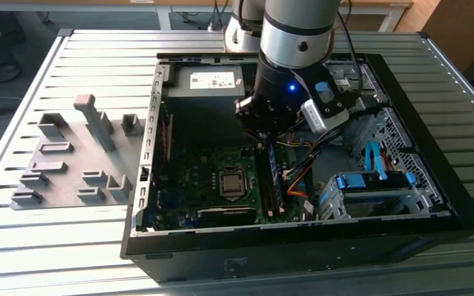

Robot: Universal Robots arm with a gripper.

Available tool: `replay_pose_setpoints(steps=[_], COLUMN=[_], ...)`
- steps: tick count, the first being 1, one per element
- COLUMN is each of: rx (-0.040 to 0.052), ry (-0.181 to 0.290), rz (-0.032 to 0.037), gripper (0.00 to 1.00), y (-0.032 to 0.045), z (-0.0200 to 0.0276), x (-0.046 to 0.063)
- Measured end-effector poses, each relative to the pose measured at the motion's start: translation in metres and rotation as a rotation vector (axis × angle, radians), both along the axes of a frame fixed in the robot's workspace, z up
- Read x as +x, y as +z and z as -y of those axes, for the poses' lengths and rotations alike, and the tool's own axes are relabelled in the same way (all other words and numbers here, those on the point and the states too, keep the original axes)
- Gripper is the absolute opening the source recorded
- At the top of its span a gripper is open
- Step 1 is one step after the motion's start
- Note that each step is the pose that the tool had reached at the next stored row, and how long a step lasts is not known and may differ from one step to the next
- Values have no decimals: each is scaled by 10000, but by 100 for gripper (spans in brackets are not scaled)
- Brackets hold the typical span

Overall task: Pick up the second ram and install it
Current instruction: 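Insert the second ram into the second slot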

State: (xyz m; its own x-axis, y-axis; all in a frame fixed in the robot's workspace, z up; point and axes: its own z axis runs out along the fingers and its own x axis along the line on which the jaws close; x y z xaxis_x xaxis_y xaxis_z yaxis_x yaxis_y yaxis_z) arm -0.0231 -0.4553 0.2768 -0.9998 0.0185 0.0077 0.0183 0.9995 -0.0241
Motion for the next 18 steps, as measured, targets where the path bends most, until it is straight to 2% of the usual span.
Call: replay_pose_setpoints(steps=[18], rx=[-1], ry=[0], rz=[0], gripper=[14], y=[-52], z=[0], x=[0])
